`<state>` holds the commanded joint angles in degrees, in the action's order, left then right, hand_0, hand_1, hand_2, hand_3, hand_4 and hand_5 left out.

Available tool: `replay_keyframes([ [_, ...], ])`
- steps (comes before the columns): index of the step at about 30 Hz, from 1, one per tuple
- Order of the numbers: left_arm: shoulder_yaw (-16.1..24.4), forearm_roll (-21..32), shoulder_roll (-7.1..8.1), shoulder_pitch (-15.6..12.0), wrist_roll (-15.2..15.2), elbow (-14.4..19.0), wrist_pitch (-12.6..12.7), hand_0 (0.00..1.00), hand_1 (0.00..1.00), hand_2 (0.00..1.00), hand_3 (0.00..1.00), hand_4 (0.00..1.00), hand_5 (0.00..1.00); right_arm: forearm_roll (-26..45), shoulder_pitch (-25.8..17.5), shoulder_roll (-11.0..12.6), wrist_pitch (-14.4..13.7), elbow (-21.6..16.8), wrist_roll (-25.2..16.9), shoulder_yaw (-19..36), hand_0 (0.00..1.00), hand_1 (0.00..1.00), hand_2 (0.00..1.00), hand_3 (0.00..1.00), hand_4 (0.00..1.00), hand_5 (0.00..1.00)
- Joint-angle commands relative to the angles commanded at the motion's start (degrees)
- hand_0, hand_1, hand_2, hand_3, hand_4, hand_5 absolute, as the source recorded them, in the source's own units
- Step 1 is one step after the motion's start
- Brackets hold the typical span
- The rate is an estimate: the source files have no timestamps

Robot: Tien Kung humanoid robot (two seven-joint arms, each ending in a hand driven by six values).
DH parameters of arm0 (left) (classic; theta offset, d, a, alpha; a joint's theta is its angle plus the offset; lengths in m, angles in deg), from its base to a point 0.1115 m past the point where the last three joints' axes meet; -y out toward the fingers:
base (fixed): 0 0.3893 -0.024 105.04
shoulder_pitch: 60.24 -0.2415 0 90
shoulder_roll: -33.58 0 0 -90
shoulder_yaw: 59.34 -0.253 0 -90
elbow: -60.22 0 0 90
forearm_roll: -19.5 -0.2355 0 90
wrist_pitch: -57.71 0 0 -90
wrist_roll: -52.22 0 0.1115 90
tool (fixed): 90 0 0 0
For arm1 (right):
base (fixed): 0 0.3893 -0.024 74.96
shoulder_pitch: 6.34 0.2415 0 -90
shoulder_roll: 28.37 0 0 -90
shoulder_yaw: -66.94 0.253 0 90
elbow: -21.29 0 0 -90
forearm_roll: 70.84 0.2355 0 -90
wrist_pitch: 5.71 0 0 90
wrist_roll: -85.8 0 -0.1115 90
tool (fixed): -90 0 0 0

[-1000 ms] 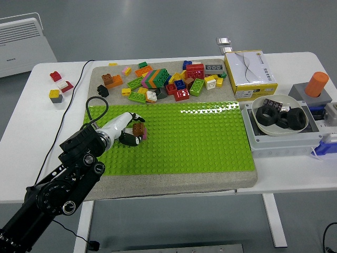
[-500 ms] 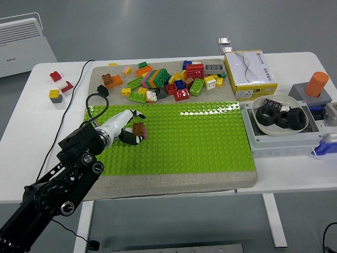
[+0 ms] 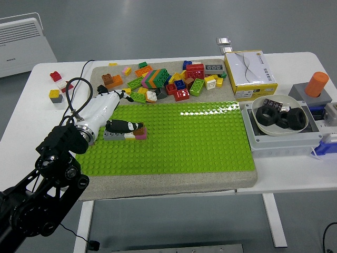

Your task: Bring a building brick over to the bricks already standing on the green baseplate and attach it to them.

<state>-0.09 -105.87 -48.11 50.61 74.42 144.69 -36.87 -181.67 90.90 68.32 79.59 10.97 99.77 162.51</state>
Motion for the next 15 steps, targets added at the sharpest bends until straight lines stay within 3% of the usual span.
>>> replay_keyframes([
  [1, -0.20, -0.21, 0.05, -0.18, -0.01, -0.08, 0.22, 0.990, 0.945, 0.928, 0.657, 0.897, 0.659, 0.04, 0.00, -0.02, -0.01, 0.00, 0.02, -0.05, 0.673, 0.619, 0.723, 0.792, 0.849, 0.998],
  [2, -0.42, -0.41, 0.09, -0.35, -0.08, -0.20, 0.51, 0.994, 0.950, 0.932, 0.652, 0.858, 0.814, 0.09, -0.01, -0.03, -0.03, 0.00, 0.05, -0.10, 0.674, 0.619, 0.724, 0.792, 0.845, 0.998],
  [15, -3.53, -0.82, 0.05, -1.34, -0.99, -4.49, 2.88, 0.996, 0.951, 0.934, 0.647, 0.848, 0.853, -0.27, -0.11, -0.18, 0.14, 0.00, 0.10, 0.05, 0.674, 0.621, 0.726, 0.793, 0.841, 0.998],
])
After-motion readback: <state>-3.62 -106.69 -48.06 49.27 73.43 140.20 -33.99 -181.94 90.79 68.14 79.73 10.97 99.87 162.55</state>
